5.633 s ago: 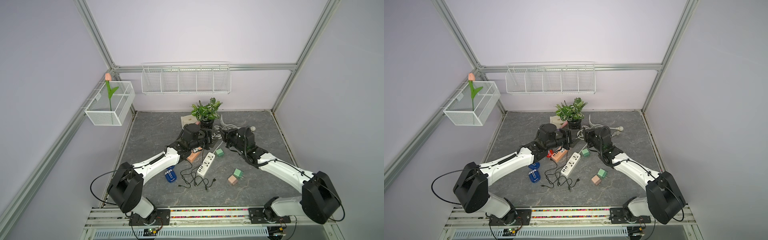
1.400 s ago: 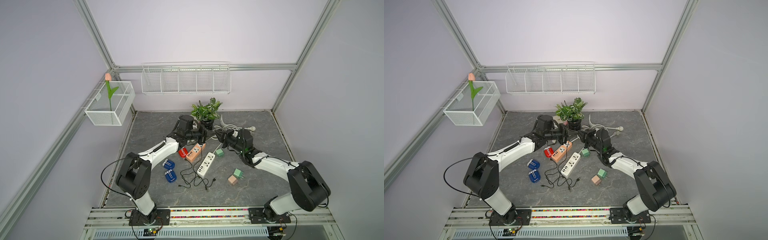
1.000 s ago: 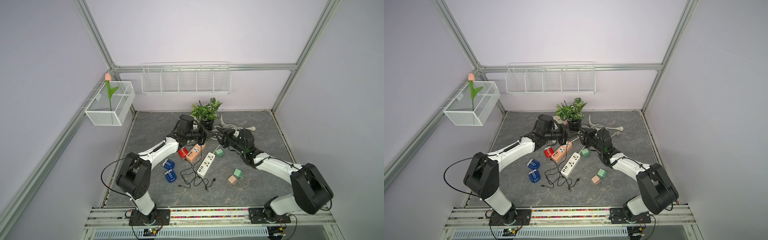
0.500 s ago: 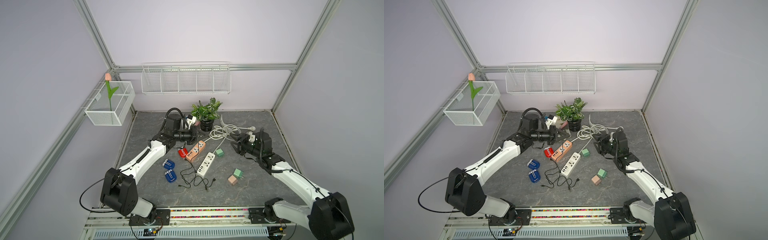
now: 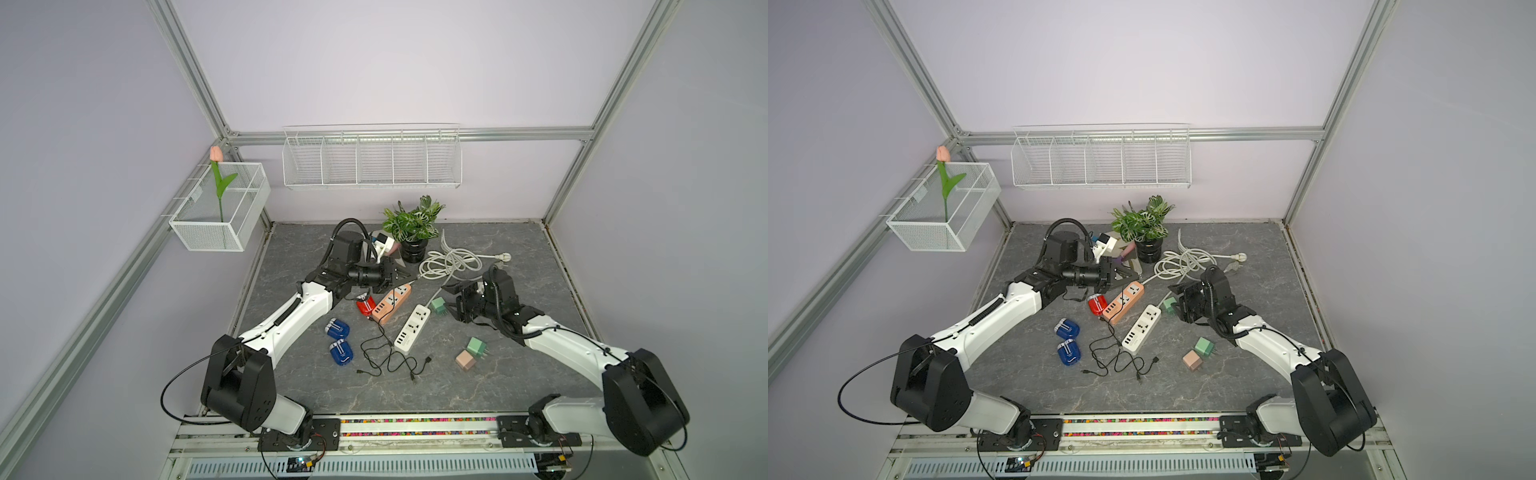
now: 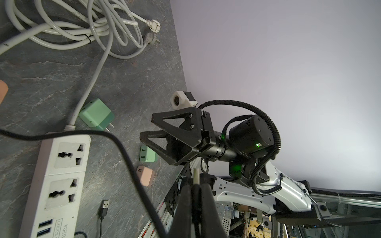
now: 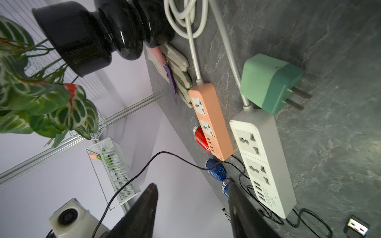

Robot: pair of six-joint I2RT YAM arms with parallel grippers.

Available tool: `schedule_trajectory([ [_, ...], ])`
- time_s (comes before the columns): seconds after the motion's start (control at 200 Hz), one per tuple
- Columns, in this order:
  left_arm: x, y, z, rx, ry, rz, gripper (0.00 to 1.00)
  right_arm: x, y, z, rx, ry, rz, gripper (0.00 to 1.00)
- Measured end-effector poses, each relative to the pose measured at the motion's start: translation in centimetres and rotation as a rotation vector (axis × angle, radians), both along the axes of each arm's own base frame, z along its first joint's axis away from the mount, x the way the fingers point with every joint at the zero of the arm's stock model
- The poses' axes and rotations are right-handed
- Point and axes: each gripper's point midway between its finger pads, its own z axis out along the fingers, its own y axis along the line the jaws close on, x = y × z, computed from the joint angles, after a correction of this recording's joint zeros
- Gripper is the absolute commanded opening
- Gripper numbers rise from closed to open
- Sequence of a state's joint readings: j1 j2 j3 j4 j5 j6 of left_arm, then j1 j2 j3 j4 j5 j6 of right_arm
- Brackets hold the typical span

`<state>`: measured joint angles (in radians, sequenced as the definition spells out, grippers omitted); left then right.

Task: Charge the electric shaver
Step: Pick up the charging cable from the center of the board.

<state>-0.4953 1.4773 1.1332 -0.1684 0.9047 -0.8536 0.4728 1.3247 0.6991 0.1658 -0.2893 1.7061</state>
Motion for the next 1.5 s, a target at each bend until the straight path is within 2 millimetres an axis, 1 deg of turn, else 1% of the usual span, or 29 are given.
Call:
schedule_trajectory([
  [0.105,0.3,0.1,-0.1,0.005,0.031,0.030,0.00,0.6,0.7,2.1,0.054,-0.039,0.009,0.54],
  [0.17,0.5,0.3,-0.5,0.033,0.035,0.051,0.00,0.7,1.2,3.2,0.082,-0.042,0.021,0.56],
  [0.22,0.7,0.6,-0.6,0.070,0.013,0.062,0.00,0.7,1.4,4.0,0.089,-0.037,0.034,0.56],
  [0.265,1.0,0.8,-0.3,0.097,-0.020,0.070,0.00,0.6,1.8,5.2,0.101,-0.033,0.051,0.56],
  [0.36,1.3,1.5,0.6,0.173,-0.171,0.087,0.00,0.6,2.7,9.0,0.150,-0.040,0.098,0.57],
  [0.465,0.9,2.2,1.7,0.243,-0.377,0.102,0.00,0.1,3.5,12.7,0.191,-0.030,0.147,0.57],
  [0.53,0.3,2.7,2.1,0.272,-0.507,0.111,0.00,-0.3,3.8,14.3,0.212,-0.016,0.162,0.55],
  [0.59,-0.2,3.0,1.7,0.307,-0.608,0.118,0.00,-0.7,4.1,15.0,0.230,0.019,0.167,0.52],
  [0.645,-0.4,3.0,1.1,0.341,-0.679,0.119,0.00,-1.3,4.4,15.0,0.241,0.064,0.173,0.51],
  [0.72,-0.6,2.7,-0.1,0.385,-0.765,0.105,0.00,-2.1,4.9,14.4,0.242,0.139,0.176,0.49],
  [0.805,-0.8,2.5,-1.6,0.432,-0.834,0.087,0.00,-2.8,5.5,13.8,0.226,0.214,0.181,0.49],
  [0.885,-1.1,2.5,-2.4,0.465,-0.882,0.076,0.00,-3.5,6.0,13.5,0.207,0.264,0.202,0.49],
  [0.975,-1.0,2.7,-2.1,0.481,-0.946,0.081,0.00,-4.2,6.6,13.0,0.192,0.310,0.225,0.51],
  [1.1,-1.3,2.6,-0.7,0.471,-1.033,0.080,0.00,-5.1,7.3,11.2,0.165,0.383,0.245,0.51],
  [1.2,-1.6,2.4,-0.2,0.462,-1.074,0.064,0.00,-5.0,7.9,9.7,0.149,0.424,0.250,0.51],
  [1.295,-2.0,2.1,-0.3,0.466,-1.097,0.037,0.00,-4.4,8.3,8.5,0.136,0.454,0.244,0.50],
  [1.37,-2.1,2.0,-0.3,0.469,-1.111,0.025,0.00,-4.0,8.6,8.3,0.133,0.460,0.243,0.50],
  [1.5,-2.3,1.9,-0.5,0.474,-1.124,0.013,0.00,-4.0,9.0,8.8,0.137,0.449,0.254,0.49],
])
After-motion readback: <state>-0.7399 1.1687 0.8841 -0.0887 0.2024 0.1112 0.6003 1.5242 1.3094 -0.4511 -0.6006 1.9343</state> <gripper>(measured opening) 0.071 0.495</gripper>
